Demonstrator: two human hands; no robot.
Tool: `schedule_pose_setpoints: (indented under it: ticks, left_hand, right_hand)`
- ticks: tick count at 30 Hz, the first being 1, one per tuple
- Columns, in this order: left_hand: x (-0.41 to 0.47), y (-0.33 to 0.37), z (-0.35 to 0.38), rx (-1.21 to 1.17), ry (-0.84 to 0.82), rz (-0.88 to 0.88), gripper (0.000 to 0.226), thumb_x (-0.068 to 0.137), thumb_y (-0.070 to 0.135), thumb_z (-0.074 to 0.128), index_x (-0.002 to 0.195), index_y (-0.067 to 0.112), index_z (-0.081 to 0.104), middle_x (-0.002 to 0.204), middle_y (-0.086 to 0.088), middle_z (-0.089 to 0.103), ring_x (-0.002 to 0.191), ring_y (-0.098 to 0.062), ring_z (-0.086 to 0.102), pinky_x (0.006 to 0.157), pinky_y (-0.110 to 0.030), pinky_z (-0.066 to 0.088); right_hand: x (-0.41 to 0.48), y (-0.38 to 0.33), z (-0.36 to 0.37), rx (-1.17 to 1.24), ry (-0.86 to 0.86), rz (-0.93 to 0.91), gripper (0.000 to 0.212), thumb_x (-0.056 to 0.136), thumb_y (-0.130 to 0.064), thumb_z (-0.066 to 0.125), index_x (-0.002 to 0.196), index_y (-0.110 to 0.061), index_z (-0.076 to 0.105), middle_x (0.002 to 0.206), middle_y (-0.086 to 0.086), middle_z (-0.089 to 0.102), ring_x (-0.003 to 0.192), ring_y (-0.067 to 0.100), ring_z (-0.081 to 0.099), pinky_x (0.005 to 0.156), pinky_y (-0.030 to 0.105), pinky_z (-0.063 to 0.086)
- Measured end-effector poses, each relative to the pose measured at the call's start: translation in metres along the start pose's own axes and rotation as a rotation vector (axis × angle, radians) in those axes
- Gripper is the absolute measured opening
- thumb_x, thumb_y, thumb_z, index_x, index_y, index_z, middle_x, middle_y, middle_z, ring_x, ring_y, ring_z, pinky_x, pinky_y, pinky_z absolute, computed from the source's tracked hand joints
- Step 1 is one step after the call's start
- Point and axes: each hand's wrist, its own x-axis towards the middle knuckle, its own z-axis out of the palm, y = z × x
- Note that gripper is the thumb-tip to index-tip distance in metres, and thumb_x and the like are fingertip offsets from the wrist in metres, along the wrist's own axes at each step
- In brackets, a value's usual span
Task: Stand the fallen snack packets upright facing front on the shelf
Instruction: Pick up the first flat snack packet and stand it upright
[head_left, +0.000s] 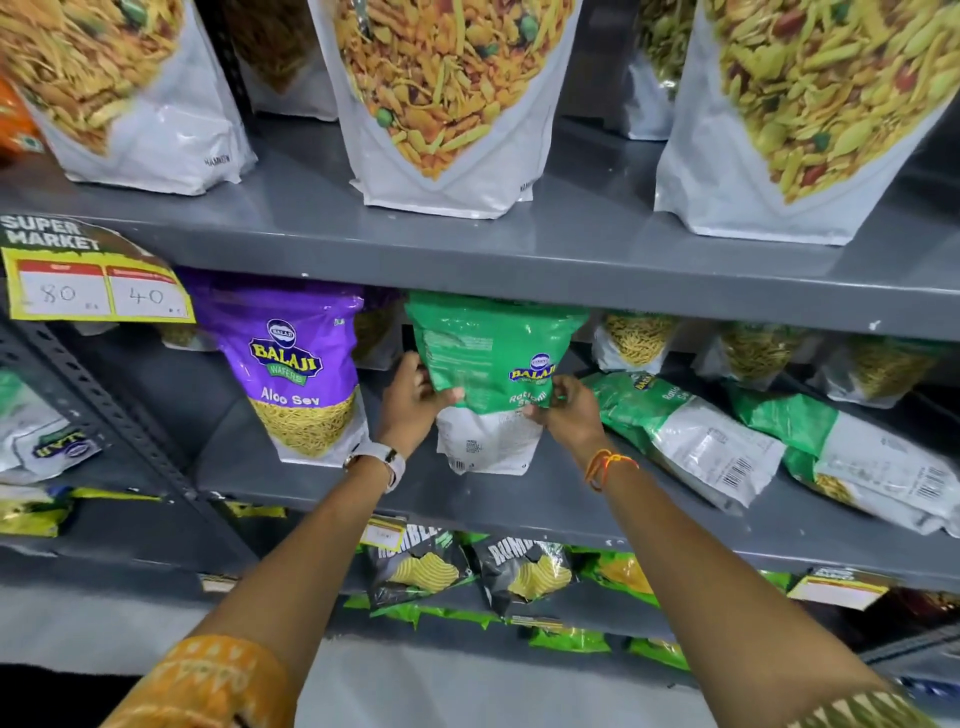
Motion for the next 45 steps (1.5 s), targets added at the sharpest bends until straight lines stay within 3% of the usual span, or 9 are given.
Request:
schedule_pose_setpoints:
  ticks: [4,9,14,16,25,31,37,41,45]
  left_hand:
    - [0.003,-0.004,-0.005,-0.027,-0.069,-0.034,0.040,0.079,0.001,0.067,0.109,0.010,0.044,0.105,-0.008,0.065,0.097,-0.020,0.063,0.084,-0.023,0.053]
    - [0.001,-0.015,-0.012,-0.004,-0.195,-0.136,0.053,0.081,-0.004,0.062,0.130,0.001,0.040,0.115,-0.010,0.058,0.102,-0.017,0.059,0.077,-0.013,0.053]
    - [0.005,-0.022,-0.012,-0.035,-0.282,-0.212,0.053,0.085,-0.004,0.058,0.134,0.003,0.039,0.120,-0.006,0.055,0.103,-0.013,0.057,0.070,-0.005,0.050]
    - [0.006,-0.025,-0.011,-0.052,-0.296,-0.234,0.050,0.085,-0.003,0.058,0.132,0.003,0.041,0.111,-0.002,0.060,0.099,-0.012,0.059,0.070,-0.006,0.051]
    - [-0.015,-0.038,-0.004,0.071,-0.062,-0.108,0.028,0.076,0.023,0.072,0.100,0.019,0.059,0.106,-0.005,0.067,0.087,-0.010,0.062,0.084,-0.029,0.050]
    - [-0.045,-0.043,0.009,0.154,-0.013,-0.051,0.049,0.080,0.062,0.037,0.097,0.019,0.053,0.093,-0.005,0.063,0.086,-0.015,0.056,0.077,-0.033,0.043]
    - [-0.060,-0.041,0.027,0.018,0.146,-0.124,0.038,0.100,0.033,0.025,0.106,0.018,0.060,0.109,-0.003,0.062,0.105,-0.018,0.055,0.090,-0.029,0.039]
    - [-0.059,-0.044,0.027,0.026,0.187,-0.075,0.041,0.100,0.027,0.027,0.127,0.011,0.054,0.122,-0.006,0.062,0.115,-0.017,0.054,0.102,-0.032,0.040]
    - [-0.038,-0.033,0.017,0.112,0.254,-0.112,0.047,0.100,0.031,0.030,0.107,0.001,0.065,0.083,-0.013,0.070,0.086,-0.023,0.064,0.085,-0.028,0.043]
  right_hand:
    - [-0.004,0.008,0.000,0.024,-0.036,-0.028,0.037,0.071,-0.003,0.075,0.071,-0.021,0.043,0.068,-0.003,0.033,0.062,0.012,0.033,0.058,0.025,0.033]
    - [-0.017,0.020,0.010,0.052,0.043,-0.005,0.059,0.070,-0.016,0.078,0.117,-0.009,0.045,0.112,0.014,0.056,0.107,0.032,0.056,0.094,0.052,0.048]
    - [-0.059,0.024,0.038,0.000,0.226,-0.046,0.064,0.075,-0.013,0.074,0.126,0.000,0.038,0.129,0.017,0.042,0.120,0.029,0.045,0.100,0.027,0.036]
    - [-0.066,0.024,0.055,-0.010,0.261,-0.086,0.058,0.074,-0.012,0.074,0.121,-0.001,0.042,0.124,0.019,0.042,0.112,0.032,0.049,0.100,0.034,0.041]
    - [-0.067,0.009,0.073,-0.035,0.091,-0.054,0.098,0.074,-0.032,0.075,0.145,-0.007,0.014,0.141,0.018,0.022,0.127,0.031,0.039,0.099,0.023,0.033]
    - [-0.061,0.011,0.068,-0.025,-0.013,-0.023,0.109,0.068,-0.043,0.077,0.147,-0.014,0.008,0.136,0.011,0.025,0.130,0.025,0.033,0.099,0.022,0.033]
    - [-0.057,0.014,0.067,0.051,-0.047,-0.016,0.116,0.059,-0.048,0.081,0.147,-0.019,0.010,0.151,0.006,0.021,0.138,0.024,0.027,0.110,0.035,0.033]
    - [-0.054,0.013,0.067,0.020,0.033,-0.061,0.104,0.051,-0.053,0.082,0.134,-0.024,0.026,0.136,0.004,0.047,0.127,0.026,0.042,0.105,0.037,0.040]
    - [-0.048,0.017,0.064,-0.014,0.068,-0.042,0.082,0.066,-0.030,0.081,0.124,-0.008,0.028,0.124,0.013,0.052,0.114,0.029,0.052,0.086,0.030,0.044]
